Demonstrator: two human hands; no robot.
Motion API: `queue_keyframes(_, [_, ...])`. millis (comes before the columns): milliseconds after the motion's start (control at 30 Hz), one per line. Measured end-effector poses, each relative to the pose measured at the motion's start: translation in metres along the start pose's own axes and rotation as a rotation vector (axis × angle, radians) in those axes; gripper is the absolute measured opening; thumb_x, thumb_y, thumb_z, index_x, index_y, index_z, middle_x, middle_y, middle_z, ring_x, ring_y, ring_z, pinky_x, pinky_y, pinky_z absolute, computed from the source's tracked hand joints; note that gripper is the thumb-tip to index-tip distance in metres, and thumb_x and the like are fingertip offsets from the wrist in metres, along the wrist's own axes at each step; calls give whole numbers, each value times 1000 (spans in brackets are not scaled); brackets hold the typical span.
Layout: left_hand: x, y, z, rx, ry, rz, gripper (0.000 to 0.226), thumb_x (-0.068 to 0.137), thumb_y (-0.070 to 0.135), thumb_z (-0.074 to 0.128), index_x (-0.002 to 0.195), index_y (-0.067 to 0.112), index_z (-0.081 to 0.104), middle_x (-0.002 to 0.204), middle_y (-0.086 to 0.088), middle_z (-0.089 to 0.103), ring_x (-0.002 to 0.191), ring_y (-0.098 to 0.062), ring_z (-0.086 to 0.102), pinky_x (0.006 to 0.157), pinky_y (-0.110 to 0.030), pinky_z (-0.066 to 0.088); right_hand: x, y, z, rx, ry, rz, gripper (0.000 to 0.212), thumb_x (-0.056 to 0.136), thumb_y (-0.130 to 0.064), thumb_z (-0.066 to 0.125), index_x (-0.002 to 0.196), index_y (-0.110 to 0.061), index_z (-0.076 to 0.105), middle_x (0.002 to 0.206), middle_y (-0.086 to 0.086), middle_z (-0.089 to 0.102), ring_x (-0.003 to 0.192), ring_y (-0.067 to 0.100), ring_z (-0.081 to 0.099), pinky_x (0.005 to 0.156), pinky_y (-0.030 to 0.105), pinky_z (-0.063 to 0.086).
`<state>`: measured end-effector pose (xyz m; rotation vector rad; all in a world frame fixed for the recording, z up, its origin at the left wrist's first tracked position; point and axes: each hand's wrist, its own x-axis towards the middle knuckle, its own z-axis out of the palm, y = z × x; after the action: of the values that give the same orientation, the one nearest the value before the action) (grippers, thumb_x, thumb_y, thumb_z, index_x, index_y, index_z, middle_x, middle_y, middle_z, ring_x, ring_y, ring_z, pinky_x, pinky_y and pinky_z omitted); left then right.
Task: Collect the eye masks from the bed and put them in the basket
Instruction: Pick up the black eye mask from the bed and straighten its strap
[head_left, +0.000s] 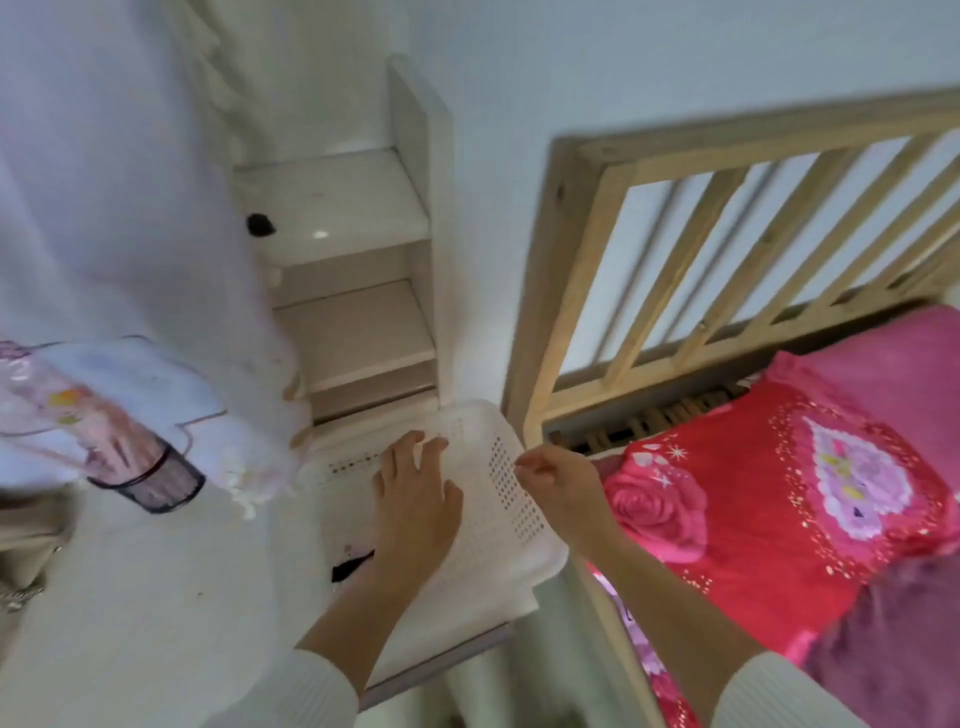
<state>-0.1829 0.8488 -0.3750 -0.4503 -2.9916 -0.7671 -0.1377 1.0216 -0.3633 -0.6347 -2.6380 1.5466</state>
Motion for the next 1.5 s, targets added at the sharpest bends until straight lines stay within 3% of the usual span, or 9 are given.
queue_keyframes(100, [12, 86, 41, -88, -48, 245, 36, 89, 20, 53, 125, 21, 51, 138, -5, 49, 130, -24, 40, 107, -36, 35, -23, 40, -82, -47, 194, 80, 10, 84, -13, 64, 87, -16, 72, 76, -8, 67, 69, 2, 60, 64, 11, 44])
queue_keyframes(267, [-6, 230, 132, -67, -272, 535, 37, 83, 20, 56, 120, 22, 53, 127, -2, 54, 123, -24, 46, 101, -37, 42, -76, 136, -203, -33, 435, 338, 10, 79, -13, 66, 83, -19, 73, 73, -5, 69, 68, 11, 62, 62, 20, 45])
queue_keyframes(467, [-55, 342, 246, 99, -569, 587, 47, 82, 24, 58, 128, 20, 50, 133, -7, 45, 125, -25, 41, 100, -37, 42, -128, 266, -314, -8, 520, 569, 11, 77, -15, 66, 85, -17, 73, 83, 5, 75, 76, 17, 65, 67, 22, 43])
queue_keyframes(700, [-73, 455, 333, 180, -735, 693, 49, 83, 23, 53, 132, 18, 46, 138, -8, 41, 128, -26, 37, 99, -38, 43, -145, 378, -404, 32, 487, 794, 15, 80, -15, 61, 89, -13, 72, 92, 12, 75, 90, 28, 68, 75, 31, 50])
queue_keyframes(900, [-27, 549, 433, 223, -761, 820, 49, 89, 24, 51, 136, 13, 41, 147, -12, 34, 135, -28, 33, 103, -39, 43, -105, 464, -481, 85, 538, 916, 21, 80, -17, 51, 89, -12, 70, 91, 13, 72, 87, 34, 66, 74, 42, 56])
queue_keyframes(1067, [13, 594, 547, 275, -743, 917, 60, 90, 27, 51, 144, 13, 31, 157, -17, 22, 143, -32, 25, 108, -43, 37, -65, 552, -531, 59, 530, 944, 2, 78, -27, 52, 76, -26, 53, 75, -6, 58, 63, 14, 56, 56, 32, 49])
queue_keyframes(1167, [41, 598, 614, 334, -667, 1035, 72, 90, 34, 53, 151, 14, 21, 161, -20, 8, 148, -34, 12, 117, -45, 20, -41, 613, -551, -60, 462, 960, 21, 83, -31, 53, 104, -29, 54, 95, -3, 59, 73, 16, 56, 60, 27, 42])
queue_keyframes(1267, [59, 585, 667, 359, -575, 1085, 73, 88, 42, 52, 150, 13, 27, 158, -21, 21, 146, -37, 22, 116, -54, 18, -15, 666, -565, -168, 470, 930, 43, 88, -28, 54, 129, -19, 44, 123, 8, 59, 99, 31, 60, 74, 35, 47])
queue_keyframes(1500, [58, 543, 722, 299, -377, 1145, 84, 83, 54, 41, 152, 16, 14, 161, -17, 15, 149, -30, 10, 121, -42, 3, 58, 741, -578, -495, 567, 986, 65, 93, -36, 48, 147, -22, 17, 112, 16, 62, 98, 37, 62, 66, 36, 38])
